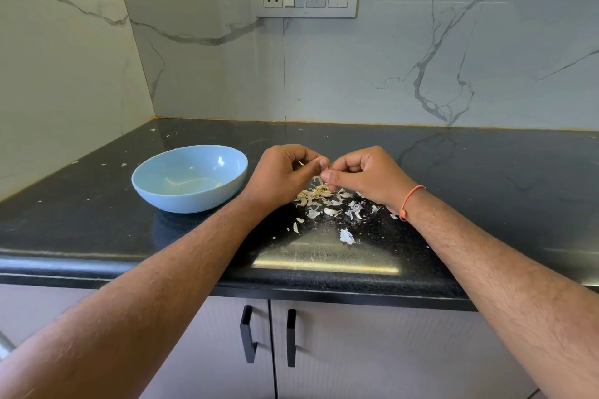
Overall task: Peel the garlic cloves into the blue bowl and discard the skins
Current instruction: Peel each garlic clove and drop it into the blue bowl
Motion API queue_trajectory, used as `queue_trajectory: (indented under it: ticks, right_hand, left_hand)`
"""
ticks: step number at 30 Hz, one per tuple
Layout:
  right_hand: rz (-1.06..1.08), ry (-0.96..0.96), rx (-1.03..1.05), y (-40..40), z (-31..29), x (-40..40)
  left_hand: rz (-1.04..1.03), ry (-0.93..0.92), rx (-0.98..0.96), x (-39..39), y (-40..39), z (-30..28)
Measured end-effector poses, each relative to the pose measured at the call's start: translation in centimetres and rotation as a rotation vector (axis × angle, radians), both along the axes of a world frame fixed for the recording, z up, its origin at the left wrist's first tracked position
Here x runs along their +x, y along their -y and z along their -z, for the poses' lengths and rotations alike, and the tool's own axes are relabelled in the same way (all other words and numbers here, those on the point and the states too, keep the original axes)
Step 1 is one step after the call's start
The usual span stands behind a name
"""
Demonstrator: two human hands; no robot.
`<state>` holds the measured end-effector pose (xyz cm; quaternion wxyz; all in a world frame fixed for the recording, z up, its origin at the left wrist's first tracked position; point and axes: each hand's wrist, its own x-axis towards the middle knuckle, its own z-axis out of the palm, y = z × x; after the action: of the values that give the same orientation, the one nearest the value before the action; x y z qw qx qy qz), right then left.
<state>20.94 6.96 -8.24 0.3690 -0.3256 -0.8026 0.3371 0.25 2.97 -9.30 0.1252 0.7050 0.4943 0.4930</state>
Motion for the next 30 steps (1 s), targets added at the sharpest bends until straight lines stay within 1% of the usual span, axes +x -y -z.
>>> queue_trajectory:
  ticks: [5, 9, 17, 20, 25, 28, 30]
  right_hand:
    - [0.005, 0.021, 0.025, -0.18, 0.11, 0.13]
    - [0.008, 0.019, 0.022, -0.13, 0.03, 0.12]
    - [0.036, 0.075, 0.138, -0.47, 0.20, 0.28]
    - [0.043, 0.096, 0.192, -0.24, -0.02, 0.26]
    - [0.063, 0.069, 0.218, -0.08, -0.20, 0.25]
    - [0.093, 0.037, 0.241, -0.16, -0.28, 0.33]
    - [0.123, 0.042, 0.258, -0.23, -0.32, 0.40]
  left_hand:
    - [0.012, 0.032, -0.079, -0.15, -0.05, -0.06]
    - [0.030, 0.094, -0.150, -0.03, 0.02, -0.38]
    - [0.091, 0.186, -0.238, -0.20, -0.41, -0.16]
    - [0.081, 0.170, -0.223, -0.15, -0.68, -0.01]
    - [-0.018, 0.109, -0.176, -0.06, -0.51, 0.00]
    - [0.011, 0.098, -0.149, -0.12, -0.35, 0.12]
    - [0.032, 0.025, -0.113, -0.29, -0.42, 0.21]
